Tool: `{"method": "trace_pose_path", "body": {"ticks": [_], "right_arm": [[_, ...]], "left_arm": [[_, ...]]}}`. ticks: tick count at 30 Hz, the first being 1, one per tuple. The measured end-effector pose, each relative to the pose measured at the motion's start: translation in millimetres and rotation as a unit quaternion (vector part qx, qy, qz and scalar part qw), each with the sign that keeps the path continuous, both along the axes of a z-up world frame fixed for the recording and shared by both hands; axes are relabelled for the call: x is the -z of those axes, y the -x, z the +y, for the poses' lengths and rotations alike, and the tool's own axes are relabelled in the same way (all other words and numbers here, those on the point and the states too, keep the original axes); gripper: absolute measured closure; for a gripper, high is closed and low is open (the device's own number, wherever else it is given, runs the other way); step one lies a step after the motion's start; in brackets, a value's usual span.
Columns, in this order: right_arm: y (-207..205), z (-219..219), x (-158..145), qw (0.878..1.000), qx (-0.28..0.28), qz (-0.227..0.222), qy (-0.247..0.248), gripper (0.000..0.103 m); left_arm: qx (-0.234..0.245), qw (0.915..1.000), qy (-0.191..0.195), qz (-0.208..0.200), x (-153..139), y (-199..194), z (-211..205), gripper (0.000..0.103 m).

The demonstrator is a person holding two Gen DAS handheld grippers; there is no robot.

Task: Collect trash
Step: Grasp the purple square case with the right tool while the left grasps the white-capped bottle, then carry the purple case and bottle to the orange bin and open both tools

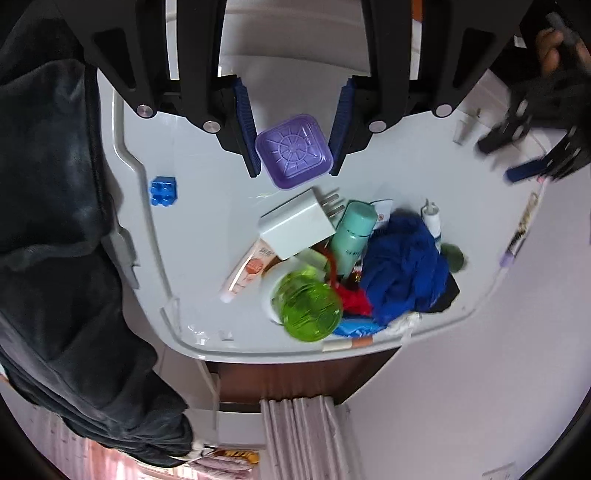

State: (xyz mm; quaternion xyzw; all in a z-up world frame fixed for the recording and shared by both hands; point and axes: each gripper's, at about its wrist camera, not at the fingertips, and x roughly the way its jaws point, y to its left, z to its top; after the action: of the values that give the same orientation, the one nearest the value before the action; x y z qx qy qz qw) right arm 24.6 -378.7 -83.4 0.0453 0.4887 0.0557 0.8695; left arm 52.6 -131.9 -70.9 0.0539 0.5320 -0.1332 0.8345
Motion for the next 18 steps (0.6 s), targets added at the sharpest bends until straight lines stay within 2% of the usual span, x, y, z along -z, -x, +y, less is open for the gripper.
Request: {"method": "trace_pose_path", "body": {"ticks": [4,6,10,14,16,18], "right_arm": [[0,-7,-1,1.0,-0.001,-0.002,-0.01,0.066],[2,-10,-3,1.0,-0.002,-0.004,-0.013,0.066],[3,-13,-2,1.0,-0.007,-0.003,-0.023,0.066],[0,-11,0,1.0,-0.014,0.001,-0.025,0.066],[-2,-7,1,1.0,-0.02,0.006,-0.024,0.066],[-2,-3,1,0.999,-0.025,0.009,-0.023,0.066]], "left_arm": [[-0.019,0.9998,0.008,0.006,8,-40,-24,0.03],[-0.039,0.9992,-0.004,0.008,18,-58,-28,0.03],[-0.085,0.9959,0.011,0.028,39,-85,-12,0.03],[-0.097,0.9952,0.01,0.001,41,-97,2,0.03],[-0.086,0.9962,0.016,-0.008,41,-101,2,0.039],[-0.057,0.9976,0.037,-0.012,37,-96,-2,0.08]]}}
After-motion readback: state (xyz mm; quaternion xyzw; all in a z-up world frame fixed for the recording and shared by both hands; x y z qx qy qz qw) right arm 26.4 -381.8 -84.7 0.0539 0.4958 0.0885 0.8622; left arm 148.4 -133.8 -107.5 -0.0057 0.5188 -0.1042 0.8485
